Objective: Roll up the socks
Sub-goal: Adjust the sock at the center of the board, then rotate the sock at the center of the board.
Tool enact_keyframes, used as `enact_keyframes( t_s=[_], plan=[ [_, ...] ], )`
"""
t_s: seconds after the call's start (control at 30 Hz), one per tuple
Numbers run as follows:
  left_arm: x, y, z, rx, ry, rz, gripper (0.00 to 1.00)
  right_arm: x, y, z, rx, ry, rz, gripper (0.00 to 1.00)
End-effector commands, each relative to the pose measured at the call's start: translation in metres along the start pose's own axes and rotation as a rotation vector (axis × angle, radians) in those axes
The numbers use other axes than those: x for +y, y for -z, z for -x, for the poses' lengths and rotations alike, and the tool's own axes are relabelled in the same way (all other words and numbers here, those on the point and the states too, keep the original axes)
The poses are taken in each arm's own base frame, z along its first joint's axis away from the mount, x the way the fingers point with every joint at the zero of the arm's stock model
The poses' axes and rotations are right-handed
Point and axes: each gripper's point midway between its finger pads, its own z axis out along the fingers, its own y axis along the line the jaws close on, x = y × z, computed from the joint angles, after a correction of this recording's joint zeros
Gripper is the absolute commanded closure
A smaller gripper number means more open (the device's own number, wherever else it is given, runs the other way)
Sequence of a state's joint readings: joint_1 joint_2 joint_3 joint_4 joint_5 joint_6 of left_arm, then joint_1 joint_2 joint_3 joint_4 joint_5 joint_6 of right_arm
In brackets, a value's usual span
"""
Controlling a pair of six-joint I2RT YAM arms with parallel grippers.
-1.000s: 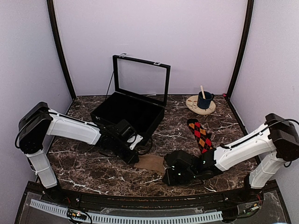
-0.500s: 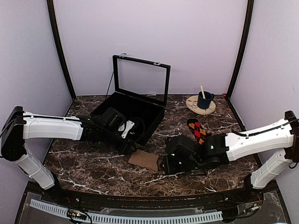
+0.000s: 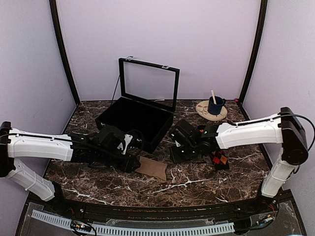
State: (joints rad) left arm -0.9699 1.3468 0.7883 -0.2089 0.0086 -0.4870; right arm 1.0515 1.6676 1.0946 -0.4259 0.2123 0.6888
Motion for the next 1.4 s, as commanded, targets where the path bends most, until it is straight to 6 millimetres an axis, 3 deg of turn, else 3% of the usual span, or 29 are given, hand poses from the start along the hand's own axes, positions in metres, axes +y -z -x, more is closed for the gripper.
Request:
enact_keyframes(
  t_s=[0.0, 0.2, 0.4, 1.0, 1.23, 1.27, 1.37],
  plan=[
    [0.002, 0.002, -0.008, -0.021, 0.091, 0.054, 0.55, 0.013, -0.017, 0.016, 0.022, 0.089, 0.044, 0.7],
    [-0.003, -0.009, -0.028, 0.03, 0.109, 0.087, 0.47, 0.014, -0.042, 0.014, 0.076, 0.097, 0.054, 0.74],
    [-0.003, -0.03, -0.049, 0.091, 0.13, 0.122, 0.43, 0.017, -0.052, 0.008, 0.103, 0.095, 0.077, 0.75],
    [0.012, -0.07, -0.074, 0.215, 0.129, 0.237, 0.58, 0.011, -0.067, -0.014, 0.157, 0.089, 0.083, 0.77],
    [0.02, -0.072, -0.076, 0.23, 0.136, 0.295, 0.59, 0.013, -0.062, -0.016, 0.151, 0.063, 0.108, 0.77],
    [0.021, -0.072, -0.077, 0.232, 0.137, 0.302, 0.59, 0.006, -0.065, -0.028, 0.177, 0.062, 0.097, 0.77],
    [0.025, -0.071, -0.08, 0.236, 0.142, 0.318, 0.59, 0.005, -0.064, -0.035, 0.188, 0.053, 0.102, 0.78]
  ],
)
